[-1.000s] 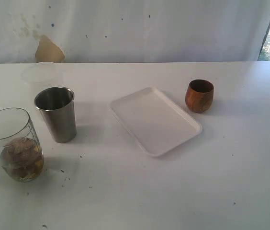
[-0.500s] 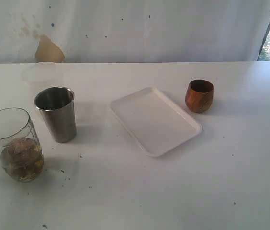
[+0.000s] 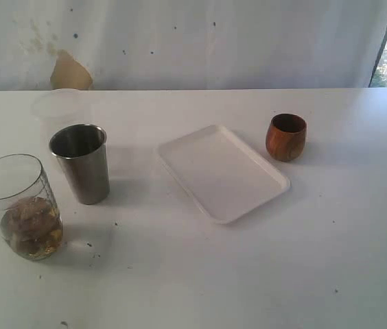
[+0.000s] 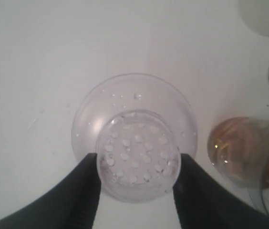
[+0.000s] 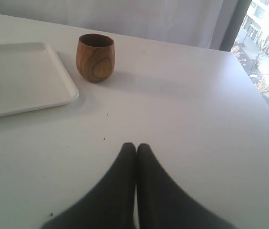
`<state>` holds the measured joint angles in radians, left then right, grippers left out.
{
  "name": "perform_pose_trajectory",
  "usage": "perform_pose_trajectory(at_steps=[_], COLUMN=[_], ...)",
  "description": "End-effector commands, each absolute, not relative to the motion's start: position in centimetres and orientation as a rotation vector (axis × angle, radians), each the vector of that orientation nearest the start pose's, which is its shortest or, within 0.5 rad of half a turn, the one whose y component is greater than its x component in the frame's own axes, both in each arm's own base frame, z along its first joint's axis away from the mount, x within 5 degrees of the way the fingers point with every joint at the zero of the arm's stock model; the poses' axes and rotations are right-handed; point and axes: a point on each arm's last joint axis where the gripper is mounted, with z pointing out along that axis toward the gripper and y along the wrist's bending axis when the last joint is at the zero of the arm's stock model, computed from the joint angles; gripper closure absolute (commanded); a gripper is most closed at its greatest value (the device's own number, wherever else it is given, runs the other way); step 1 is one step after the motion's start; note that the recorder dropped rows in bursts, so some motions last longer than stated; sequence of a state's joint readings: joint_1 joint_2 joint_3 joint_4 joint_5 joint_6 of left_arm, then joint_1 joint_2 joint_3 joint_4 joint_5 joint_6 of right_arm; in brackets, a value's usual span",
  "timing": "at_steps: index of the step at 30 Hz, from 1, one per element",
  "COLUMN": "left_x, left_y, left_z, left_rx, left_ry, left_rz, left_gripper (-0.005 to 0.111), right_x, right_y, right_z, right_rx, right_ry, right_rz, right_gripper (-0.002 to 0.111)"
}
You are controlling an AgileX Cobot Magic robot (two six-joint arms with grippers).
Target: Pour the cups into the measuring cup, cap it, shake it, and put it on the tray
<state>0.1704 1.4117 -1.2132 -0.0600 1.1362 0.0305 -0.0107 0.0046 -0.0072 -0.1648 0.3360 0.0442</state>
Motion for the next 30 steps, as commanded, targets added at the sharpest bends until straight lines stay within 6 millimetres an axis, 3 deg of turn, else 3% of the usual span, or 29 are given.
perform_pose_trajectory(at_steps=[1, 6, 15, 21, 25, 30], left_x=[25.4, 24.7, 24.1, 23.9, 24.2, 24.2], left_y=[3.2, 0.4, -3.7, -4.8, -4.7, -4.8], left_z=[34.0, 35.1, 35.3, 35.2, 34.8, 34.7], left_rx=[-0.218, -0.134, 0.055, 0.096, 0.088, 0.088], left_ry=[2.759, 2.727, 2.745, 2.759, 2.778, 2.782], left_rz=[-0.152, -0.35, -0.362, -0.333, -0.25, -0.266], left_gripper=[0.107, 0.107, 0.107, 0.107, 0.107, 0.107], right_x=[5.4, 5.4, 5.4, 5.4, 5.4, 5.4], right_y=[-0.6, -0.6, -0.6, -0.6, -0.6, -0.6], right_z=[18.3, 18.3, 18.3, 18.3, 18.3, 18.3], right_rx=[-0.047, -0.047, -0.047, -0.047, -0.047, -0.047], right_ry=[1.815, 1.815, 1.815, 1.815, 1.815, 1.815], right_rz=[-0.146, -0.146, -0.146, -0.146, -0.146, -0.146], right_gripper=[0.108, 0.108, 0.108, 0.108, 0.108, 0.108])
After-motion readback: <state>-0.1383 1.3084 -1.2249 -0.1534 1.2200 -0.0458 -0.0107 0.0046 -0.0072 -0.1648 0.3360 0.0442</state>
